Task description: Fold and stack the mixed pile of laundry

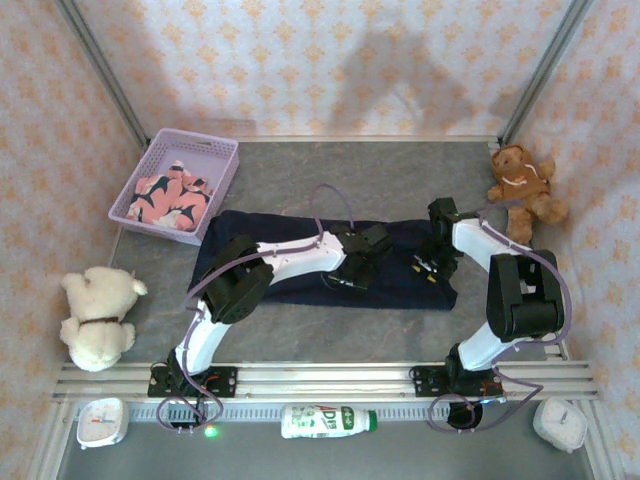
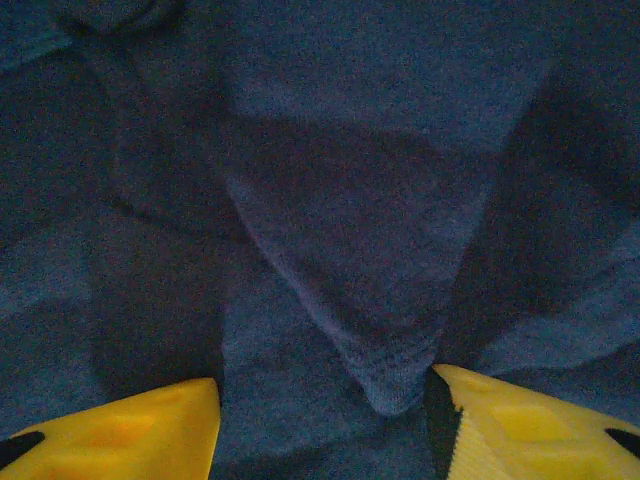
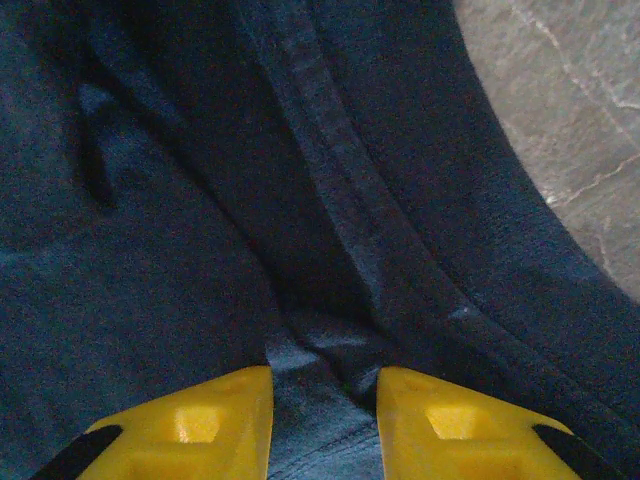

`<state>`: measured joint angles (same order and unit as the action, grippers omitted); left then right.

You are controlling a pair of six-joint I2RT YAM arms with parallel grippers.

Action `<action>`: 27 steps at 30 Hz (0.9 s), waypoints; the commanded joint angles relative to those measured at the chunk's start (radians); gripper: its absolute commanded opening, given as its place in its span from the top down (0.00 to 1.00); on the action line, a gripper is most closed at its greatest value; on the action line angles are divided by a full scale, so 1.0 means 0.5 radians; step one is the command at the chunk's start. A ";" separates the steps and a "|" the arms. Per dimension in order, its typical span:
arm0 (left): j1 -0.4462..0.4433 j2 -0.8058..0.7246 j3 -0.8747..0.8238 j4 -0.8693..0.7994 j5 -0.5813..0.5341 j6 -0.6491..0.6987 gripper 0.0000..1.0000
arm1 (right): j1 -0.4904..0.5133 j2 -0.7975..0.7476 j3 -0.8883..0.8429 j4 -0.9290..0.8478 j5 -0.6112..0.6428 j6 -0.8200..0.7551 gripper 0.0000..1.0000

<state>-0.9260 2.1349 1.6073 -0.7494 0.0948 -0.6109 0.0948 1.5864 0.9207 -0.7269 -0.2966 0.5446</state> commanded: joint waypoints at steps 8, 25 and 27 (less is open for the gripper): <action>-0.059 0.103 0.123 0.027 -0.171 -0.203 0.61 | -0.018 -0.056 -0.037 0.073 0.027 -0.023 0.67; -0.065 0.139 0.318 -0.214 -0.259 -0.233 0.93 | -0.051 -0.070 -0.004 0.061 0.050 -0.051 0.68; -0.063 0.133 0.316 -0.224 -0.260 -0.235 1.00 | -0.061 -0.071 -0.001 0.054 0.049 -0.051 0.68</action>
<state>-0.9501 2.2021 1.7424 -0.7998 0.0128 -0.7231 0.0750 1.5829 0.9108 -0.6987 -0.3000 0.5331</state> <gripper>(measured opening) 0.042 0.323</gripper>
